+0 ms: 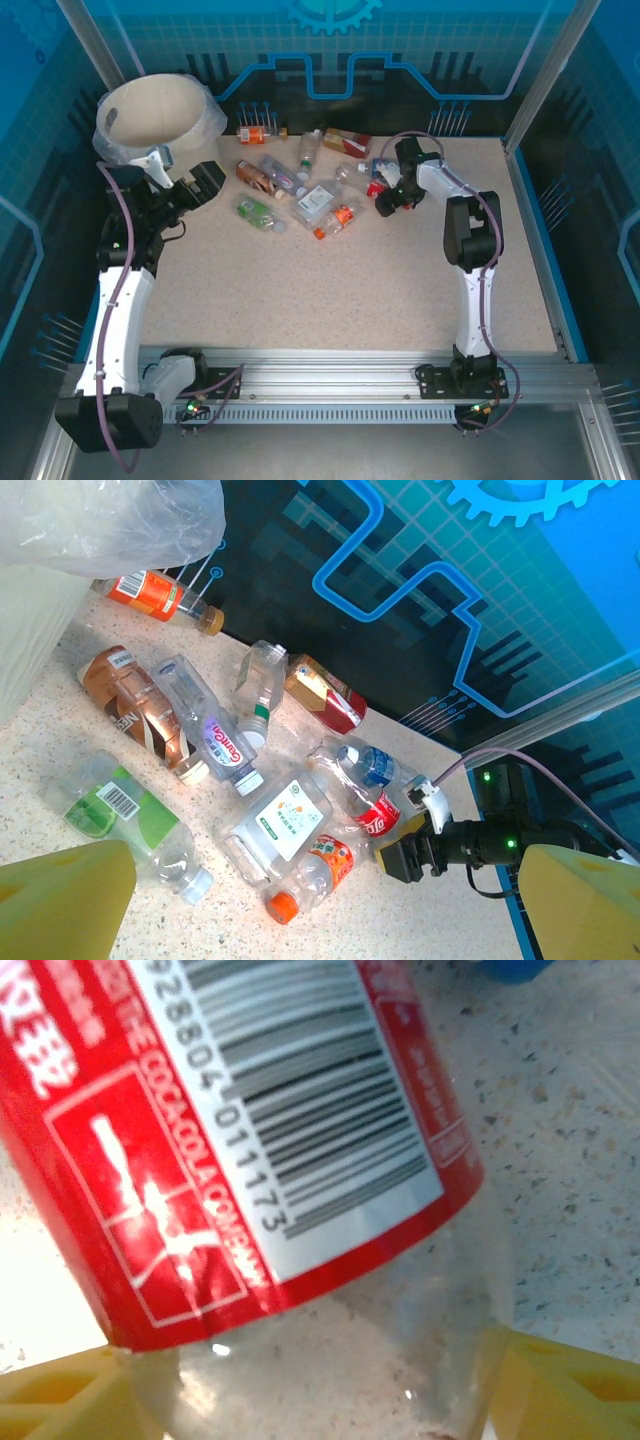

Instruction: Put the plastic bottles in the bin

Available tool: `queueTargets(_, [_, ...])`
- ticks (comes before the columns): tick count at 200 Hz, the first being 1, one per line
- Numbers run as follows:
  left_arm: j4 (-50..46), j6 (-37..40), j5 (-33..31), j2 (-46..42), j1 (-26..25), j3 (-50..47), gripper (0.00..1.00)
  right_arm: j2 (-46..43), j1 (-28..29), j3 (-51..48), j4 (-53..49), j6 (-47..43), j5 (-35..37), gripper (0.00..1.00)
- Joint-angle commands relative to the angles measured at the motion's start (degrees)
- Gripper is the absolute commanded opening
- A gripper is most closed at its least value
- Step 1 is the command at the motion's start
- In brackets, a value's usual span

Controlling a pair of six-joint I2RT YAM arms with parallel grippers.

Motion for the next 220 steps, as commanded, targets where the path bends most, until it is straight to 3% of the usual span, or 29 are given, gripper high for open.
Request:
queueTargets(1, [-0.6,1.5,0.3,0.6,-0.3,-1.0,0.99,1.5,-0.8,1.9,-3.5,-1.7,-1.2,0.74])
queueTargets(51, [0.3,0.3,3.1,1.9,-0.3,-1.6,0.99,-0.5,-0.4,-0.7,-2.2,-1.3,-1.0,0.50])
queueTargets(99, [7.7,-3.1,8.9,2.1,-0.7,-5.2,0.99,-10.9,1.5,-9.6,5.0,2.7,-2.3,0.34])
queueTargets(125, [13.2,-5.6,13.4,3.3,-1.9,-7.0,0.99,-16.8,3.0,-14.4,9.0,6.6,-3.5,0.29])
queueTargets(156, [21.4,-8.3,18.9,5.7,-5.6,-8.3,0.99,-23.9,5.3,-20.0,13.9,14.8,-10.0,0.29])
queueTargets(199, [30.2,-10.4,19.1,8.7,-11.1,-9.3,0.99,-30.6,11.1,-30.2,28.5,34.2,-17.8,0.28])
queueTargets(220, [33.0,-11.6,18.4,11.1,-12.8,-9.3,0.99,-30.4,14.7,-34.7,37.8,42.9,-25.9,0.28])
